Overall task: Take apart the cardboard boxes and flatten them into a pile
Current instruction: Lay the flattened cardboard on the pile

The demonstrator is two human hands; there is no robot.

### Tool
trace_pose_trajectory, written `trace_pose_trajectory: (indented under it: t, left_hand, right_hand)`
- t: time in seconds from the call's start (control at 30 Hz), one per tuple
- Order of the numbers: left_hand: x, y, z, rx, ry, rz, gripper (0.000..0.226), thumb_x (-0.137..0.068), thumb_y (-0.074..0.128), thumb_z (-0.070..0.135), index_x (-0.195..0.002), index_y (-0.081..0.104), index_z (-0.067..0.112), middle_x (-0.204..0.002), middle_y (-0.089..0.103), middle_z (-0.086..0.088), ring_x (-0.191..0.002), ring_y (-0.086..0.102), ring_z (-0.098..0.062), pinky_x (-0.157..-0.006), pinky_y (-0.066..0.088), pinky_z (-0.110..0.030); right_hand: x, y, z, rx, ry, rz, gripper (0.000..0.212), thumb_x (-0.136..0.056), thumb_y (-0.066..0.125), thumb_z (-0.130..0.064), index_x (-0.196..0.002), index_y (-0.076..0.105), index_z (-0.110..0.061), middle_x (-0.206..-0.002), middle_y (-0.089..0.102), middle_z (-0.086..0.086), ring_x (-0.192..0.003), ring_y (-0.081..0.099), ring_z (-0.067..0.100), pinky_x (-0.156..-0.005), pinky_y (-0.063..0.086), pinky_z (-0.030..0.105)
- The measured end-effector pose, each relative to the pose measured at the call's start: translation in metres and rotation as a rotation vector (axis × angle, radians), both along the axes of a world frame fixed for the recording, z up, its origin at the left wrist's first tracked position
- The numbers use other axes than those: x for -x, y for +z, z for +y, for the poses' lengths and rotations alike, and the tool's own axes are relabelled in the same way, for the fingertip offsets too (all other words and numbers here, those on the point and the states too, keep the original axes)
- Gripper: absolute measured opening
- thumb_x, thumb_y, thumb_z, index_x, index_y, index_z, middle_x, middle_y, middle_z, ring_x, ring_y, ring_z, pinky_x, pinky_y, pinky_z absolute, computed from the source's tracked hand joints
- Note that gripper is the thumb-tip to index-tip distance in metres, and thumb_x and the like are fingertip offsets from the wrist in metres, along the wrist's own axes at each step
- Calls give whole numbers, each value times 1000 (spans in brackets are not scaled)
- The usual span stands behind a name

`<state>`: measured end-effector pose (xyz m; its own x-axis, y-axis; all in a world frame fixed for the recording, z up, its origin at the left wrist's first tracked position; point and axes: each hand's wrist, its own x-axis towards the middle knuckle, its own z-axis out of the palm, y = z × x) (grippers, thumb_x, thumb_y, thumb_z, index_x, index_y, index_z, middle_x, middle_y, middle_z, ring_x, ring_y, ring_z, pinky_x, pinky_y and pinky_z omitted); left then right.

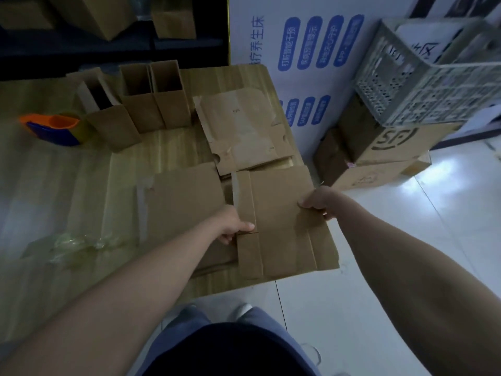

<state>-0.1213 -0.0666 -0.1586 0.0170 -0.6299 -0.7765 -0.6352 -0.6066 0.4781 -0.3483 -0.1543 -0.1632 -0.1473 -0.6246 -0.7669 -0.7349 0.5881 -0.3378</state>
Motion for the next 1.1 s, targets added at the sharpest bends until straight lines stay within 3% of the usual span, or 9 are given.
trace_pose_trajectory:
  t: [0.03, 0.2, 0.33, 0.47, 0.57, 0.63, 0.7, 0.8, 1.1]
  left_hand:
    - [4, -6, 0, 48, -75, -76, 37, -84, 69, 38, -93, 52, 5, -92, 62, -14, -77, 61, -26, -68, 56, -37]
    - [3, -22, 7, 234, -305, -294, 48, -85, 69, 20, -126, 50, 7, -128, 55, -13, -115, 54, -29, -89, 43, -34]
    - [-15, -24, 11, 207, -452, -411, 27, -81, 70, 10, -106, 59, 8, -114, 60, -11, -105, 56, -27, -75, 40, -28]
    - [-23, -24, 8, 218, -336, -404, 20, -84, 68, 12, -102, 61, 7, -107, 64, -11, -101, 60, -26, -76, 45, -30]
    - [-18, -23, -1, 445, -242, -459, 45, -87, 64, 23, -126, 48, 7, -137, 45, -16, -122, 48, -32, -99, 43, -41]
    - [-14, -27, -8, 464, -456, -479, 82, -84, 66, 38, -148, 23, 12, -157, 13, -9, -143, 18, -29, -117, 18, -43]
    - [-12, -34, -13, 376, -650, -490, 102, -81, 65, 49, -152, 0, 14, -159, -10, -5, -147, -8, -22, -117, -5, -40]
    - [-14, -46, -19, 317, -700, -533, 107, -81, 63, 52, -151, -8, 12, -158, -15, -6, -146, -11, -20, -116, -10, -38]
    - [-7, -49, -25, 345, -640, -521, 105, -81, 64, 49, -151, -5, 14, -159, -14, -5, -146, -11, -20, -117, -9, -40]
  right_hand:
    - [3, -5, 2, 60, 9, 32, 58, -85, 71, -33, -130, 48, -4, -128, 55, 16, -116, 55, 33, -95, 49, 45]
    - [0, -23, 9, 225, 25, 47, 67, -85, 71, -27, -139, 39, -1, -134, 50, 17, -123, 50, 33, -103, 43, 43]
    - [-19, -27, 6, 250, 42, 67, 73, -85, 71, -30, -141, 33, 0, -138, 45, 16, -127, 45, 33, -105, 40, 41]
    - [-38, -28, 2, 261, 113, 123, 68, -86, 69, -35, -137, 37, -4, -134, 49, 17, -123, 48, 32, -98, 43, 38]
    - [-45, -26, 2, 244, 180, 202, 82, -85, 70, -35, -146, 23, -6, -149, 28, 17, -137, 29, 35, -109, 33, 44]
    - [-48, -27, 6, 229, 303, 243, 98, -82, 71, -42, -151, 10, -7, -156, 14, 14, -143, 14, 35, -114, 23, 46]
    - [-49, -35, 9, 195, 382, 268, 109, -82, 69, -47, -152, -4, -7, -160, 0, 10, -147, 0, 33, -118, 15, 46]
    - [-50, -42, 10, 206, 420, 303, 109, -85, 66, -46, -152, -11, -7, -161, -10, 7, -148, -7, 28, -120, 9, 46]
    - [-51, -44, -1, 260, 433, 310, 104, -86, 67, -41, -153, -5, -9, -161, -2, 6, -148, -2, 29, -120, 10, 46]
